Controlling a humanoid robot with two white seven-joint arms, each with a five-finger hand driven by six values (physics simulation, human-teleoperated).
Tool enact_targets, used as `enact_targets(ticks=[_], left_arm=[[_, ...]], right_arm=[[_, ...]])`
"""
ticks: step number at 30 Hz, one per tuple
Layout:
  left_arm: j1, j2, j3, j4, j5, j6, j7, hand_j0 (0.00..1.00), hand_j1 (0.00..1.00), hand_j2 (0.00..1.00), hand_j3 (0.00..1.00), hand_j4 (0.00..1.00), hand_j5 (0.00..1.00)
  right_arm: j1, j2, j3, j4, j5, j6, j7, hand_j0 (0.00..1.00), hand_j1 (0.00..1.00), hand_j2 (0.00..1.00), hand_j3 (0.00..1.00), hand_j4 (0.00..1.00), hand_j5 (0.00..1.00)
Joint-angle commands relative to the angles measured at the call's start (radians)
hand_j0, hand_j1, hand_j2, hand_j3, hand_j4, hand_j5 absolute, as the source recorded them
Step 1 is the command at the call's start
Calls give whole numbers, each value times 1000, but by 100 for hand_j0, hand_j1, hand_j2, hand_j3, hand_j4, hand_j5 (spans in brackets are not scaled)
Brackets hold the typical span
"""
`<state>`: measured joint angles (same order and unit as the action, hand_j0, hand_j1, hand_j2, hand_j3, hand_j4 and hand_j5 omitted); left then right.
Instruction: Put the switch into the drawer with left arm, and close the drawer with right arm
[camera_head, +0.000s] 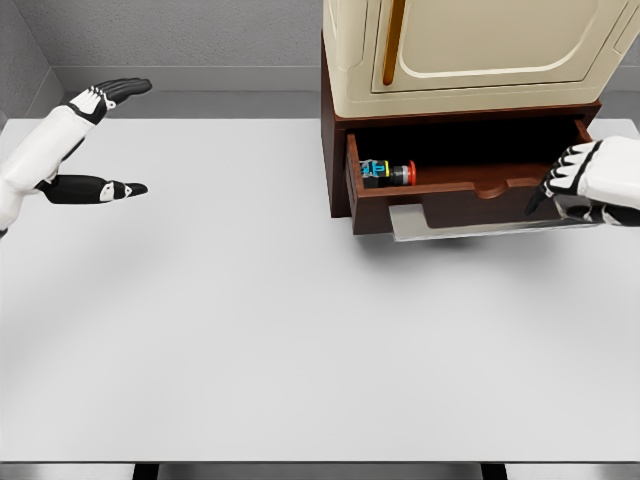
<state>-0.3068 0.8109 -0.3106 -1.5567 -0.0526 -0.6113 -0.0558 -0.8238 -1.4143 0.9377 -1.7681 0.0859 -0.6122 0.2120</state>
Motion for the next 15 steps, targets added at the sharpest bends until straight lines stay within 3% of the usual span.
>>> enact_targets(ticks=[1,15], left_arm=[[0,1,1,0,7,0,1,100,100,100,100,100,100],[2,1,8,-2,8,0,1,100,100,100,100,100,100]], right_arm=[[0,-25,3,-1,-2,1,0,61,61,61,61,61,61],[6,-58,89,-2,34,1,3,58,58,58,58,58,58]])
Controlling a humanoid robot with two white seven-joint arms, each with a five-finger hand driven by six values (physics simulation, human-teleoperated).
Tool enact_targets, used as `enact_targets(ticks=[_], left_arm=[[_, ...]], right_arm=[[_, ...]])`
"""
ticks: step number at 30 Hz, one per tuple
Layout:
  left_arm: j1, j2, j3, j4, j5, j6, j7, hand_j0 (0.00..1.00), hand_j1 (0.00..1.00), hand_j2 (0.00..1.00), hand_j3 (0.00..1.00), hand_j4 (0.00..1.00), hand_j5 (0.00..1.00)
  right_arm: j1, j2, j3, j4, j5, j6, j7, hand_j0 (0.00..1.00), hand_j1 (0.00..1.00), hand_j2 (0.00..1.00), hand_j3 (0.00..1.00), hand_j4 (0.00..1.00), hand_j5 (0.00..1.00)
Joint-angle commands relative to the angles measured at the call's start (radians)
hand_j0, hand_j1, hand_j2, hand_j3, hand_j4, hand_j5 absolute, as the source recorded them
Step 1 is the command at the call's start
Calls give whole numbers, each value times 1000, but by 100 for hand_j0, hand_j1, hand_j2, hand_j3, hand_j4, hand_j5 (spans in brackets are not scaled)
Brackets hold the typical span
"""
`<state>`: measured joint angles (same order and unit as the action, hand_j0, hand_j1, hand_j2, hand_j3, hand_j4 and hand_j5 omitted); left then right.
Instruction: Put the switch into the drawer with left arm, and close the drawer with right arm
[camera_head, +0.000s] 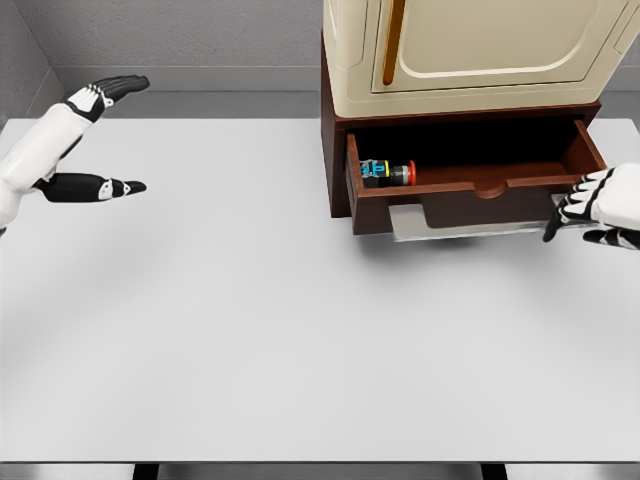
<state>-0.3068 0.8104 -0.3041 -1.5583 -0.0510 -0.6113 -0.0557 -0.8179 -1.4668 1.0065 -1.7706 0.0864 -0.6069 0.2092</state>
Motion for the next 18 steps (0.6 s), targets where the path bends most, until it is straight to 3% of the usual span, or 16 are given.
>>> enact_targets(ticks=[1,7,16,18], left_arm=[[2,1,2,0,6,0,1,100,100,100,100,100,100],[0,1,2,-2,6,0,1,100,100,100,100,100,100],[2,3,16,-2,6,0,1,100,100,100,100,100,100],[31,1,42,-6,6,0,-1,100,100,100,100,100,100]], right_arm=[[0,-7,24,0,35,-4,4,58,58,58,58,58,58],[0,-35,40,0,35,-4,4,58,58,58,58,58,58],[-9,-15,27,3,41,-4,4,57,57,57,57,57,57],[-43,-15,4,3,26,-4,-5,57,57,57,57,57,57]])
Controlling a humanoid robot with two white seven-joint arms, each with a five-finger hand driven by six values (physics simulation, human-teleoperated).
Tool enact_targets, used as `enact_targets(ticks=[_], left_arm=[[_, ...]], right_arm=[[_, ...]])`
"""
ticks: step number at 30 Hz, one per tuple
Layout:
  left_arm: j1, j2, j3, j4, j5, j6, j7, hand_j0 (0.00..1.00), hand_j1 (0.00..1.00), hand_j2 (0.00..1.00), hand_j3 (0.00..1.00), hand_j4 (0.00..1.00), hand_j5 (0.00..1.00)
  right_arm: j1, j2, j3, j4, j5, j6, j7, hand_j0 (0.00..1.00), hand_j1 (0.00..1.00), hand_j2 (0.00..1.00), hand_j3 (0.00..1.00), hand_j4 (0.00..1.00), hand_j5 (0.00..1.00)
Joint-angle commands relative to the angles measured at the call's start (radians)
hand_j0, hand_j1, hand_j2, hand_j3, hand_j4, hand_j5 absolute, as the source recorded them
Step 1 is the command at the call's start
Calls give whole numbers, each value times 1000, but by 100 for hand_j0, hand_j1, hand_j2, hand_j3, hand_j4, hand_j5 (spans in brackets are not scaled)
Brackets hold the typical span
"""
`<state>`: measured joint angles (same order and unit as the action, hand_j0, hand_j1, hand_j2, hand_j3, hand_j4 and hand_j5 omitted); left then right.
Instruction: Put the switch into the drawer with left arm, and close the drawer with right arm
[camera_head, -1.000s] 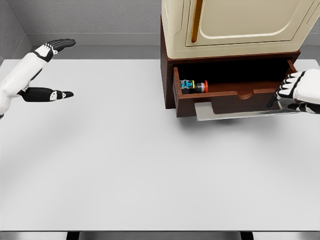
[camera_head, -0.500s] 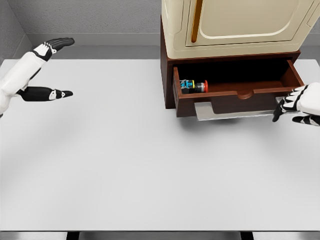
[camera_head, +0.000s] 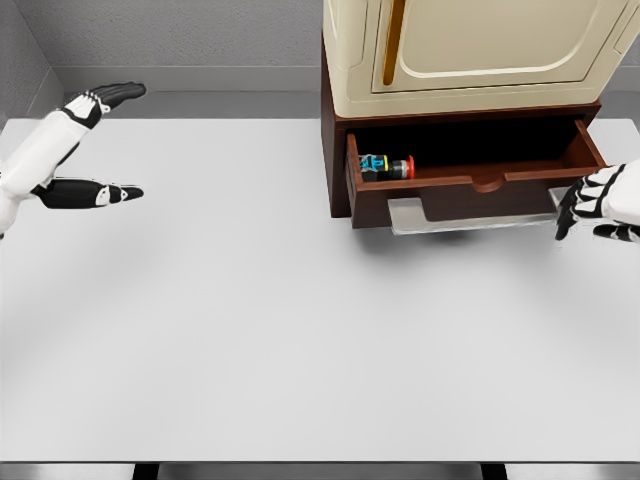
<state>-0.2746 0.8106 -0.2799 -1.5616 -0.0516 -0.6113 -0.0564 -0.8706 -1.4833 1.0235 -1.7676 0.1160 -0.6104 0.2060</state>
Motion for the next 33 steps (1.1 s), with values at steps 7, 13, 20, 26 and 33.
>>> enact_targets(ticks=[7,13,20,26,33], left_arm=[[2,2,21,-3,7,0,1,100,100,100,100,100,100],[3,2,19,-2,7,0,1,100,100,100,100,100,100],[3,1,19,-2,7,0,0,100,100,100,100,100,100],[3,1,19,0,7,0,0,100,100,100,100,100,100],[3,2,21,-3,7,0,0,100,100,100,100,100,100]], right_arm=[[-44,-71,-42,-1,-88,-1,-5,56,56,56,56,56,56],[-42,-120,27,-3,-82,-1,6,56,56,56,56,56,56],[-37,-129,49,-3,-76,-1,6,56,56,56,56,56,56],[-11,-69,75,-3,-53,-1,9,52,52,52,52,52,52],[21,-9,75,-3,-38,-1,10,50,50,50,50,50,50]])
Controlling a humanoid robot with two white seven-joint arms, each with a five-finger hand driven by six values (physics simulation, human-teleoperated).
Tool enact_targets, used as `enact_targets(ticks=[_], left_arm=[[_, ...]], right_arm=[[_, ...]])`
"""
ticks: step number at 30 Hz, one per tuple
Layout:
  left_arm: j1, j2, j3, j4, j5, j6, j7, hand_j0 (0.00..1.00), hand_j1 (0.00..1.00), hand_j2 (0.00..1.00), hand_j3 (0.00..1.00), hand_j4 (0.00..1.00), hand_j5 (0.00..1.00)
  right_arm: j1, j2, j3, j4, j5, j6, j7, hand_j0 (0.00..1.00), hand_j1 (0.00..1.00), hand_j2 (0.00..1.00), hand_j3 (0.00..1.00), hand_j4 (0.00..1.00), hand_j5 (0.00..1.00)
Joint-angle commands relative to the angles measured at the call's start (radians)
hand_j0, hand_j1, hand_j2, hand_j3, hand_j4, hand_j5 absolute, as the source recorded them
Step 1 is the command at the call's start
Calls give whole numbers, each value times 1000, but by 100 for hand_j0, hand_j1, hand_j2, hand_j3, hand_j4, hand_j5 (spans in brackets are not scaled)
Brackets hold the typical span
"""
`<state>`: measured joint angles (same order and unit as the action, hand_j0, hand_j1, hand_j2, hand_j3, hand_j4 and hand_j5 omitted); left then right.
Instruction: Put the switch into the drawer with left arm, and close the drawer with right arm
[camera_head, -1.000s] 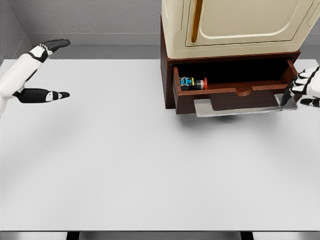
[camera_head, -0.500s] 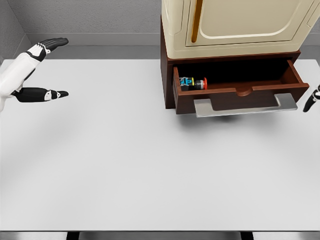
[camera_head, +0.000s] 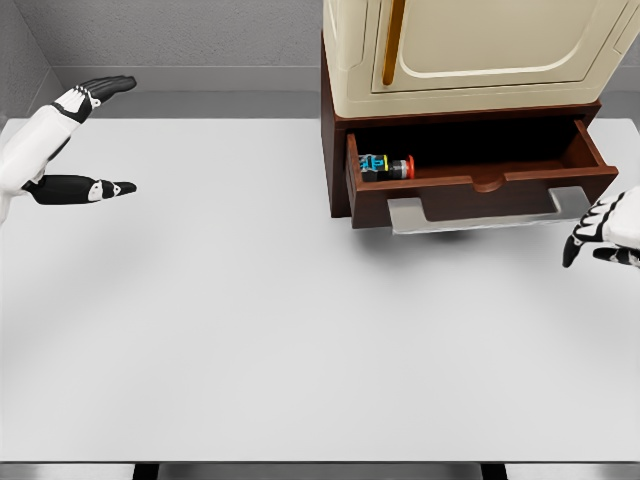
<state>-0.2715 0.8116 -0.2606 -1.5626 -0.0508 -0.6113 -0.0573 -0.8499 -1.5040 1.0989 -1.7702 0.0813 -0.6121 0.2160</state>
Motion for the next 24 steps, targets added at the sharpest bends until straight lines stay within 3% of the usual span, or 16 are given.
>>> enact_targets(ticks=[1,24], left_arm=[[0,1,1,-2,6,0,1,100,100,100,100,100,100],[0,0,3,-7,6,0,1,100,100,100,100,100,100]], right_arm=[[0,24,-1,0,-3,1,0,49,49,49,49,49,49],[-11,159,-14,5,43,1,0,49,49,49,49,49,49]])
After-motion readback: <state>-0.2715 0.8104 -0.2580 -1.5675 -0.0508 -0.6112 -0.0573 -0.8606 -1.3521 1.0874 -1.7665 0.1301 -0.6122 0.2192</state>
